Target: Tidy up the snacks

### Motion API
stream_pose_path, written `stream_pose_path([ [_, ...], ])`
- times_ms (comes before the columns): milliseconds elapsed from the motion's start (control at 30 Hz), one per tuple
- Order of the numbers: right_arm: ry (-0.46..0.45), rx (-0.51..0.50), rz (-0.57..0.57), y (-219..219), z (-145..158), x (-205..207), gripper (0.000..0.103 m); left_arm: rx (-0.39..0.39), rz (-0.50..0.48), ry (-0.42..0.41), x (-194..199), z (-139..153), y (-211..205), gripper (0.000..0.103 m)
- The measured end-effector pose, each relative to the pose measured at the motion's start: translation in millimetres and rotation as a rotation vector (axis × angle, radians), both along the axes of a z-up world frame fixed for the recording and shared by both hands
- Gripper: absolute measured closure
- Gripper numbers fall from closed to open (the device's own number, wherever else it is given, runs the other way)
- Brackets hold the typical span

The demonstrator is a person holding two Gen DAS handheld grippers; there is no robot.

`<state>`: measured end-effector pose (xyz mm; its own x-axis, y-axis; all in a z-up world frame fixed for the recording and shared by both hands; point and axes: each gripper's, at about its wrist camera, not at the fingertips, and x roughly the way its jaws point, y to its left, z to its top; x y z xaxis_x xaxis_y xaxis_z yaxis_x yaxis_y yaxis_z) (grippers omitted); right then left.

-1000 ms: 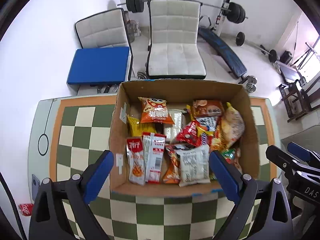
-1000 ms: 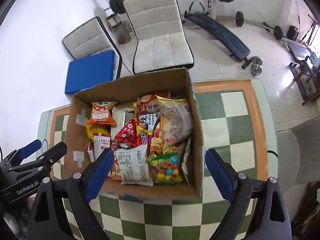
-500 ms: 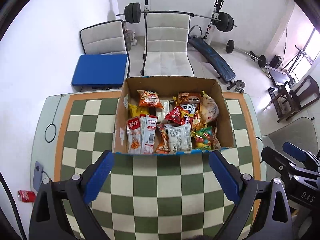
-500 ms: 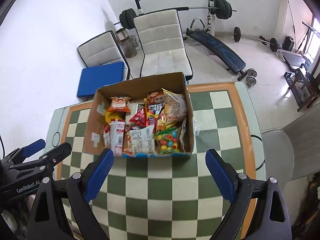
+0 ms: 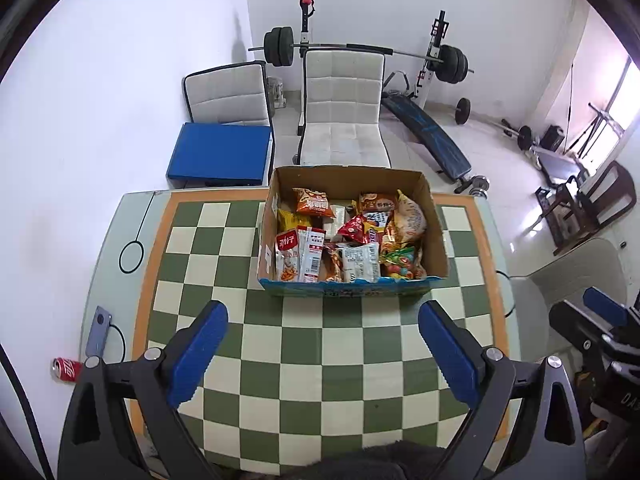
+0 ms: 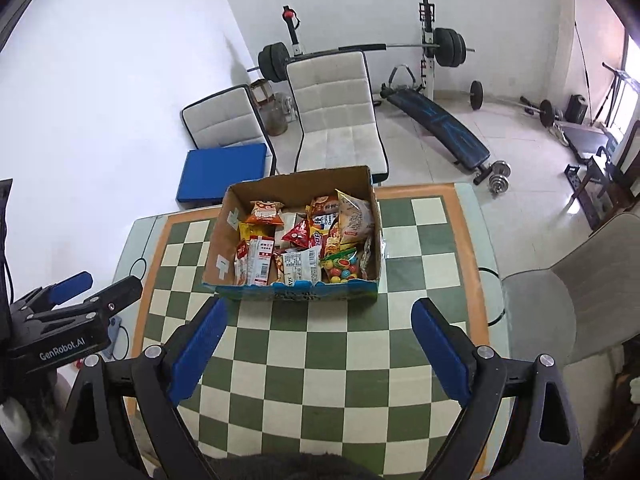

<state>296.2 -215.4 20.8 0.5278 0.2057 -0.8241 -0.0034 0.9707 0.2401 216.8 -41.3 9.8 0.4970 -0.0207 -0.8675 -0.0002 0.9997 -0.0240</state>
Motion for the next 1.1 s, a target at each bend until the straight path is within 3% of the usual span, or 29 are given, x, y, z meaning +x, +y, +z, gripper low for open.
stream_pose_path([
  [200,-0.029,-0.025,0.018,0.2,24.4,-24.1,0.007,-0.006,0.005,-0.027,-19.0,18.8,-2.6,0.005],
  [567,-0.052,-0.034,0.028,-4.9,43.1,-41.7,0.007,-0.019,0.007,-0.037,-30.3,29.0,-4.1,0.005],
  [1100,-0.084,-0.083,-0.039,-8.5,28.0,-18.8,0.003,0.007,0.036,-0.089,-10.0,6.2,-6.5,0.001],
])
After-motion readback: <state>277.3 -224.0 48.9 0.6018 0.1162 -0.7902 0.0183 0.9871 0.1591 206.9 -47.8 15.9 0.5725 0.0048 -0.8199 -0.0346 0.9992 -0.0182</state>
